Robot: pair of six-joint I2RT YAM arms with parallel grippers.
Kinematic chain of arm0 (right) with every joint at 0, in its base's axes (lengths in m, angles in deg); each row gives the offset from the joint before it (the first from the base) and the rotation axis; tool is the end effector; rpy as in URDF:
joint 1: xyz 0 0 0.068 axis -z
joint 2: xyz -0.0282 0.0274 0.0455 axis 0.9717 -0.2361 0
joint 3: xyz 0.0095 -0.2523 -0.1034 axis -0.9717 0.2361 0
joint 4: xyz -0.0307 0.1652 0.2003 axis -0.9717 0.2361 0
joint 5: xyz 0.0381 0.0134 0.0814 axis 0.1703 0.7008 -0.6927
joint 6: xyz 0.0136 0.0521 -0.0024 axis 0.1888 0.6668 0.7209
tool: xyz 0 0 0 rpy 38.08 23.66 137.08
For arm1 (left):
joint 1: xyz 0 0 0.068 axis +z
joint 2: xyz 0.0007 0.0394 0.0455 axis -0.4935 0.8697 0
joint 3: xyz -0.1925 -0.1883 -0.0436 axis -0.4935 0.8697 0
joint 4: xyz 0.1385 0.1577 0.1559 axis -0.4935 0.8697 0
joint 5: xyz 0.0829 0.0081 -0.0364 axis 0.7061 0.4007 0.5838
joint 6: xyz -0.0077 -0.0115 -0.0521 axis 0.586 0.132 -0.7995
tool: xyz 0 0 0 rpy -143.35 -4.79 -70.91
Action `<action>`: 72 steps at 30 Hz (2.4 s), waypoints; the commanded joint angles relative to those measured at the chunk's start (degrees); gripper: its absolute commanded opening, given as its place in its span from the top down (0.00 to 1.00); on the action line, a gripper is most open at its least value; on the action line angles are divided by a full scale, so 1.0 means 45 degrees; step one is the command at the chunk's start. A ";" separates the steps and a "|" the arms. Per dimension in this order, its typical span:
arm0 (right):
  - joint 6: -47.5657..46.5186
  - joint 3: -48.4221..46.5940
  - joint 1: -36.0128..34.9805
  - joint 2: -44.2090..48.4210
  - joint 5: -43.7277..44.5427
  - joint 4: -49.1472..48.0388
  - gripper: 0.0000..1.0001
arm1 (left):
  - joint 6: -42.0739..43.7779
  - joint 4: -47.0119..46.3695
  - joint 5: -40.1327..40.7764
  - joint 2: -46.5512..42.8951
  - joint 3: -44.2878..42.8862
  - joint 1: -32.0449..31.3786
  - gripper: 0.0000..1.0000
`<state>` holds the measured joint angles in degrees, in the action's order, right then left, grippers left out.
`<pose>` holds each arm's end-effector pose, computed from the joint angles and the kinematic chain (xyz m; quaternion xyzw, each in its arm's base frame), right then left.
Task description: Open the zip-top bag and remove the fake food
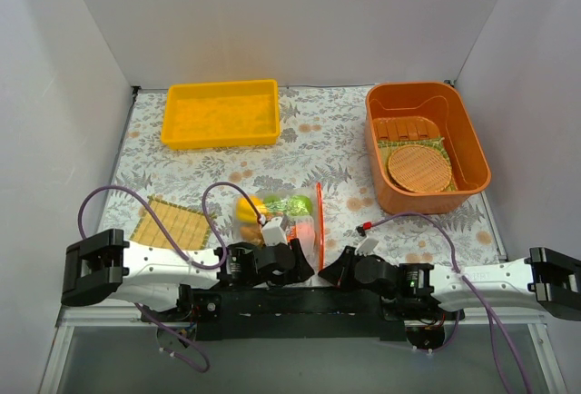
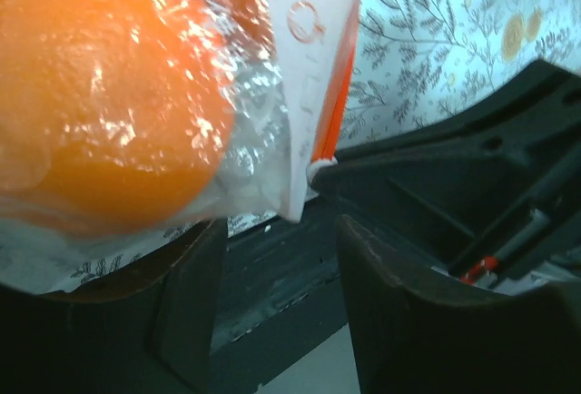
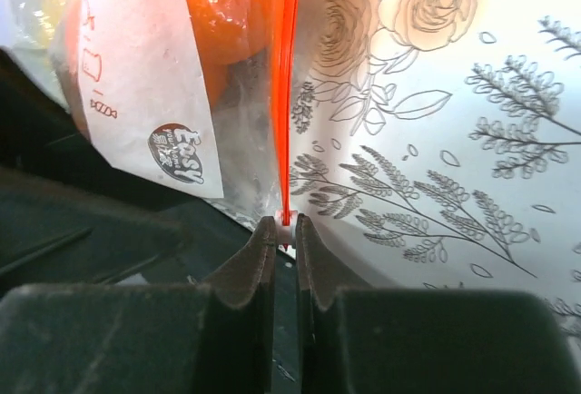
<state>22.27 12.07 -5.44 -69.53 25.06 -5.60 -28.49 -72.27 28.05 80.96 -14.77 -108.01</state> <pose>0.0372 0.1466 0.1299 0.0675 0.8474 0.4387 0.2915 0.0571 -0.2238 0.1649 -0.3262 0.8649 -0.3650 0.1108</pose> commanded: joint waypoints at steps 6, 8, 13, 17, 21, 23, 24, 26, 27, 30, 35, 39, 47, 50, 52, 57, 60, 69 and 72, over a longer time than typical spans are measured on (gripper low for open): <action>-0.0235 -0.2266 -0.0069 0.0304 0.1074 0.3240 0.99 | 0.2399 0.1089 0.2172 -0.1930 -0.0242 -0.1184 0.49; -0.0294 -0.2521 -0.0069 0.0304 0.1093 0.3381 0.99 | 0.1972 0.1128 0.2055 -0.1911 -0.0242 -0.1184 0.48; -0.0451 -0.2600 -0.0089 0.0324 0.0666 0.3167 0.99 | -0.3178 0.1956 0.2154 -0.2084 0.0337 -0.1184 0.53; -0.0315 -0.2268 -0.0108 0.0285 0.0254 0.2405 0.99 | -0.4493 -0.0140 0.2463 -0.3393 0.1827 -0.1164 0.56; -0.0119 -0.2073 -0.0303 0.0304 0.0234 0.2113 0.99 | -0.4475 -0.0648 0.2914 -0.3474 0.1575 -0.1164 0.57; -0.0002 -0.1956 -0.0362 0.0324 0.0195 0.1878 0.99 | -0.4515 -0.1174 0.2817 -0.3142 0.1535 -0.1164 0.57; 0.0037 -0.1974 -0.0382 0.0266 0.0214 0.1722 0.99 | -0.4457 -0.1911 0.2759 -0.3044 0.1574 -0.1164 0.57; 0.0173 -0.1975 -0.0498 0.0207 0.0234 0.1643 0.99 | -0.4591 -0.2483 0.2466 -0.2790 0.1904 -0.1164 0.57; 0.0232 -0.1955 -0.0557 0.0149 0.0234 0.1507 0.99 | -0.4632 -0.2852 0.2388 -0.2712 0.2003 -0.1164 0.57; 0.0388 -0.1916 -0.0714 0.0109 0.0370 0.1427 0.99 | -0.4788 -0.3050 0.2309 -0.2439 0.2062 -0.1164 0.56; 0.0584 -0.1838 -0.0831 0.0323 0.0566 0.1583 0.99 | -0.5139 -0.2546 0.2426 -0.2302 0.1907 -0.1164 0.60; 0.0935 -0.1780 -0.0851 0.0733 0.0897 0.2013 0.99 | -0.5706 -0.1490 0.2368 -0.2146 0.1710 -0.1164 0.65; 0.0897 -0.1915 -0.0870 0.0676 0.0898 0.2014 0.99 | -0.5337 -0.2133 0.2601 -0.1735 0.1730 -0.1145 0.62; 0.0897 -0.1955 -0.0870 0.0539 0.0859 0.2014 0.99 | -0.5082 -0.2095 0.2660 -0.1618 0.1516 -0.0989 0.62; 0.0916 -0.1975 -0.0870 0.0558 0.0859 0.2014 0.99 | -0.4945 -0.2484 0.2602 -0.1579 0.1612 -0.0891 0.62; 0.0955 -0.1916 -0.0889 0.0577 0.0878 0.2053 0.99 | -0.4633 -0.3069 0.2465 -0.1384 0.1730 -0.0696 0.62; 0.0936 -0.1935 -0.0870 0.0539 0.0917 0.2014 0.99 | -0.4593 -0.3402 0.2251 -0.0974 0.1692 -0.0637 0.65; 0.1170 -0.1682 -0.0870 0.0773 0.1093 0.2228 0.99 | -0.4692 -0.3228 0.1840 -0.0036 0.1282 -0.0656 0.97; 0.1170 -0.1623 -0.0870 0.0871 0.1191 0.2287 0.99 | -0.4301 -0.3130 0.1684 0.0159 0.0969 -0.0637 1.00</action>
<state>26.38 4.35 -8.98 -66.79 27.09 4.65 -30.50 -86.91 35.96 80.87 -7.84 -111.11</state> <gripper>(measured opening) 0.145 0.014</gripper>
